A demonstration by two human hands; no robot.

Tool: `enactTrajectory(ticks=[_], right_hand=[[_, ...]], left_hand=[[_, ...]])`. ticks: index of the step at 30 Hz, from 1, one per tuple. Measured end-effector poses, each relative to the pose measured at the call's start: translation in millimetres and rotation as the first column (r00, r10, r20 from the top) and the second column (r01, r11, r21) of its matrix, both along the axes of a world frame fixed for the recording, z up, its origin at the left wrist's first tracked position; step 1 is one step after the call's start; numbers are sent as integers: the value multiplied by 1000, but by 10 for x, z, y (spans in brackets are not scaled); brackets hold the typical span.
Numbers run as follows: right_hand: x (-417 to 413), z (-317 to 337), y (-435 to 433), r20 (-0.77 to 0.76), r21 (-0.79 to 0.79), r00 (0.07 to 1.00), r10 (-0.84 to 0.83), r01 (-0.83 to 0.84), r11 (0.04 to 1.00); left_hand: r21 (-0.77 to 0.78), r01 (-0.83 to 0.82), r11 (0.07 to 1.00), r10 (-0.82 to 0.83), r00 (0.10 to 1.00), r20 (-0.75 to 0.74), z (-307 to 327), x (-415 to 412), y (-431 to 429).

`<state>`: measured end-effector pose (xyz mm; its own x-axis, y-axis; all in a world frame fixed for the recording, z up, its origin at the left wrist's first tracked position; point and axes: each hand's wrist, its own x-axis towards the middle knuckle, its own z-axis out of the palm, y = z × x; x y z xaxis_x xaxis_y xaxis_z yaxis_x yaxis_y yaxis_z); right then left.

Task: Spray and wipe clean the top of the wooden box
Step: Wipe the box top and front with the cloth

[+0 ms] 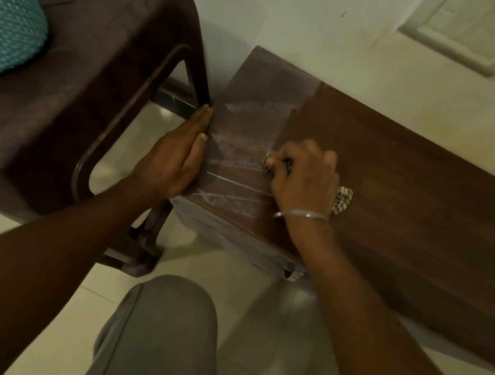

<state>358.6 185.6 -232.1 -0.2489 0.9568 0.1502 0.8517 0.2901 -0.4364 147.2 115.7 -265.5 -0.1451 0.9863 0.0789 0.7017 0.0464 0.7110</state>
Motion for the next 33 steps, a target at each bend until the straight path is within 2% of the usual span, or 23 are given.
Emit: enactTrajectory(ticks=[6,12,19,24,29,33], right_hand=[[11,-4,43,5,33,1000,9,-9,999],[-93,58,333,15,-35,998,-66,66,997],[58,-21,-701,28,0,999,25,-25,1000],[22,-22,-565,27,14,999,27,-27,1000],[-134,42,-159,26,-22,998,-65,65,998],[-74,9,-436,11,-8,999,-38,38,999]], left_hand=[[-46,-5,999,9,995,101,-73,-58,55],[-60,-74,995,86,970,225,-49,-42,32],[-21,-112,994,113,967,227,-3,-10,14],[-14,-149,989,148,959,241,-30,-1,10],[-31,-191,981,193,953,233,-75,-14,33],[-35,-216,976,218,953,208,-73,9,35]])
